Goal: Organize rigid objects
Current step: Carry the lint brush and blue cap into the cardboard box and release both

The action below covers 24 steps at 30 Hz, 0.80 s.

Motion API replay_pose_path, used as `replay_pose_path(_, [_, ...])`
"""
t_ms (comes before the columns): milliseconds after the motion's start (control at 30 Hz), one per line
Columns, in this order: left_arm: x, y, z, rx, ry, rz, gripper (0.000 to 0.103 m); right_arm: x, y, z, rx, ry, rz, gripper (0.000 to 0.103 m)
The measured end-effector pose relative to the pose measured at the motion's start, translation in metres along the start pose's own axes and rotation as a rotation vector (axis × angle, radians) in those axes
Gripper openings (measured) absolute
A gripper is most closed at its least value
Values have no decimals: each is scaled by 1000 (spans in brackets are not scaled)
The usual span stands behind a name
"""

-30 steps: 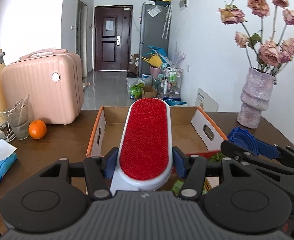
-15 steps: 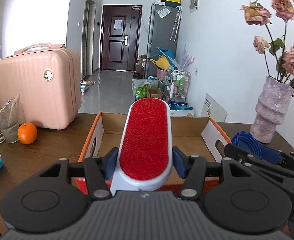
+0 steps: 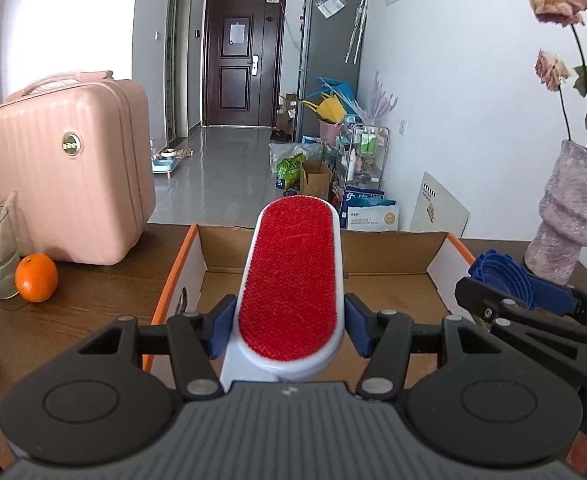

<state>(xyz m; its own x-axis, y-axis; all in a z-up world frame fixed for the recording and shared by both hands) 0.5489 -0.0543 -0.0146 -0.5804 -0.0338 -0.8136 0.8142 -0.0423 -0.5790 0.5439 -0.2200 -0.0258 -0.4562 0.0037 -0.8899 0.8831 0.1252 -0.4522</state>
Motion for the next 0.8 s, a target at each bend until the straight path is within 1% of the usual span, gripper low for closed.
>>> replay_pose_path(467, [-8,60,4,-50,40,-83,58,-5,57,13,20,-10,-121,52])
replay_pose_path(667, [-10,76,5,-59,58,-117,58,-1,75,15,22,-9,-170,52])
replay_pose_path(800, [-9,77,1,-45,48,-131,58,6,82,17,27,1,-204,52])
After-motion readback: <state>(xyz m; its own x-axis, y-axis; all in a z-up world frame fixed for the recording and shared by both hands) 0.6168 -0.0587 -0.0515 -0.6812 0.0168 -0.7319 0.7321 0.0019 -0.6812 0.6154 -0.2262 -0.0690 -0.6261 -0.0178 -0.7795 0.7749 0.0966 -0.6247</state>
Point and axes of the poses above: each gripper's, at about its wrist camera, not at the fingertips, and y roughly the way its jaws point, z to its right, x to its underside, the point moved 4 cm from there along y, roughly the way its jaws point, and after that the axes turned 3 degrees about -z, right-handed, at the moved point
